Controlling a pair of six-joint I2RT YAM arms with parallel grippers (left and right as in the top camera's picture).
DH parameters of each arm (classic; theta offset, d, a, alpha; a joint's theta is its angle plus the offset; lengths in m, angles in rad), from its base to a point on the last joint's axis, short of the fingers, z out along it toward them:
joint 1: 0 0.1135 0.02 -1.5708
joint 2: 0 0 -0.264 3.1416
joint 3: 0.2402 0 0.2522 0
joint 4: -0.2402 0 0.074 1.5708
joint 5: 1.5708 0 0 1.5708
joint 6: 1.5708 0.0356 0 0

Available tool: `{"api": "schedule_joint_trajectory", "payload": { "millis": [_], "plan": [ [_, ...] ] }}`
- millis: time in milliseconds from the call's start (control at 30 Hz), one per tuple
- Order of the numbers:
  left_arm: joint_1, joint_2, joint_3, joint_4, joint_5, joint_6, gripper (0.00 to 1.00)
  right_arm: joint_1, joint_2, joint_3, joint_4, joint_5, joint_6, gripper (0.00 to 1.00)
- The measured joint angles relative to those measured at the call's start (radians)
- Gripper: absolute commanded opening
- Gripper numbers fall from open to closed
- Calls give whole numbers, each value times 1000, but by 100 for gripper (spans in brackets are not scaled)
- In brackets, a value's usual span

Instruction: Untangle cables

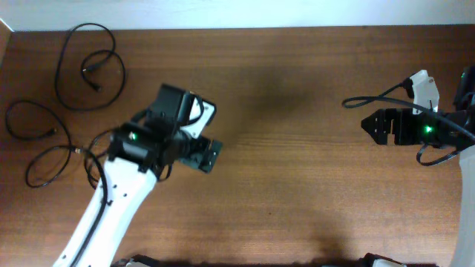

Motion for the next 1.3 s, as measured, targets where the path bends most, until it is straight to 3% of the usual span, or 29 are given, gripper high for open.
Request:
{"api": "schedule_joint_trajectory", "payload": {
  "millis": [133,400,667,967,1300],
  "plan": [
    [0,-148,-240,155,22,1,99,0,0,0,-1,0,0,99],
    [-1,-621,-705,426,92,-55,99,0,0,0,0,0,0,99],
    [3,-882,-879,577,118,-95,99,0,1,0,0,0,0,99],
    [60,-1033,-1163,1141,192,-111,99,0,1,0,0,0,0,99],
    [154,-1198,-1240,1215,177,-109,99,0,1,0,0,0,-1,99]
  ]
}}
